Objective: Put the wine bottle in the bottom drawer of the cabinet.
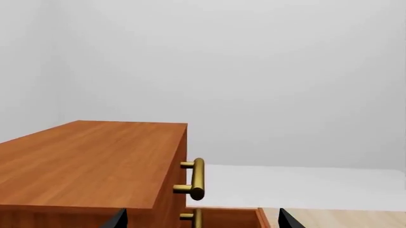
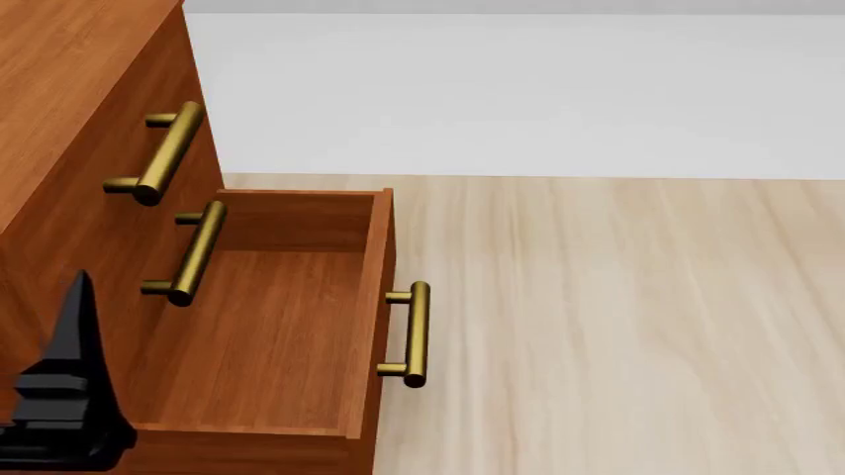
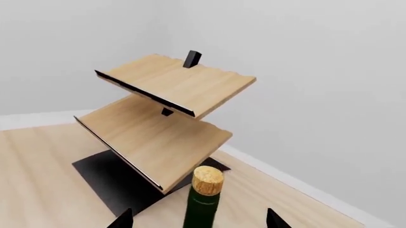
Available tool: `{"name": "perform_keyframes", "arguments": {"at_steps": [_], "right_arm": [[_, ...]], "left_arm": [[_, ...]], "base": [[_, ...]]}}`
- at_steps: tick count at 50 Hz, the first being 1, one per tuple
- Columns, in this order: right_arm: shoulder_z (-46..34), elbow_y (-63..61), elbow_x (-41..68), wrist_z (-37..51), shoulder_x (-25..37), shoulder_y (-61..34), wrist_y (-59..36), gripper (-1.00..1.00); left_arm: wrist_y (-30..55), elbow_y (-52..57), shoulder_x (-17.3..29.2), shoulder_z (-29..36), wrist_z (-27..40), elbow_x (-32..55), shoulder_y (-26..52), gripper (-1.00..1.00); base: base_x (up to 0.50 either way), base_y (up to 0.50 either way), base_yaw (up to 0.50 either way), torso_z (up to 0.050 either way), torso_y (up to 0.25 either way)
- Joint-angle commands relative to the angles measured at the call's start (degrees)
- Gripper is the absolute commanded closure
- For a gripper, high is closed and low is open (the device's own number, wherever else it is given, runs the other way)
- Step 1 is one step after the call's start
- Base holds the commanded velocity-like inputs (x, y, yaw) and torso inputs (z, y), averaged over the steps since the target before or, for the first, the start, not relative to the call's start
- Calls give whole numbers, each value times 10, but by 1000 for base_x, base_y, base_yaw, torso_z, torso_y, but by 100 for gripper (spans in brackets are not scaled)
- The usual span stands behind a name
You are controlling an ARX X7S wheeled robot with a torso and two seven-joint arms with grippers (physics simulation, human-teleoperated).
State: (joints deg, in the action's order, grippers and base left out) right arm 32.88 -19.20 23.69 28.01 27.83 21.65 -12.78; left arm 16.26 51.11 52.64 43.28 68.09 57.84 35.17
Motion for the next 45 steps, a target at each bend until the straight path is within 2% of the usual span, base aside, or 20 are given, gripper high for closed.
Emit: {"name": "perform_keyframes", "arguments": {"at_steps": [1,45], "right_arm": [[-4,18,4,-2,9,-25,-6,-100],[-31,133,-12,-18,23,-97,15,-100]], "left_arm": [[5,1,-3,1,1,4,6,-100],[6,-4,-12,4,-4,1,5,-100]], "base": [[0,0,0,0,0],[0,0,0,0,0]]}}
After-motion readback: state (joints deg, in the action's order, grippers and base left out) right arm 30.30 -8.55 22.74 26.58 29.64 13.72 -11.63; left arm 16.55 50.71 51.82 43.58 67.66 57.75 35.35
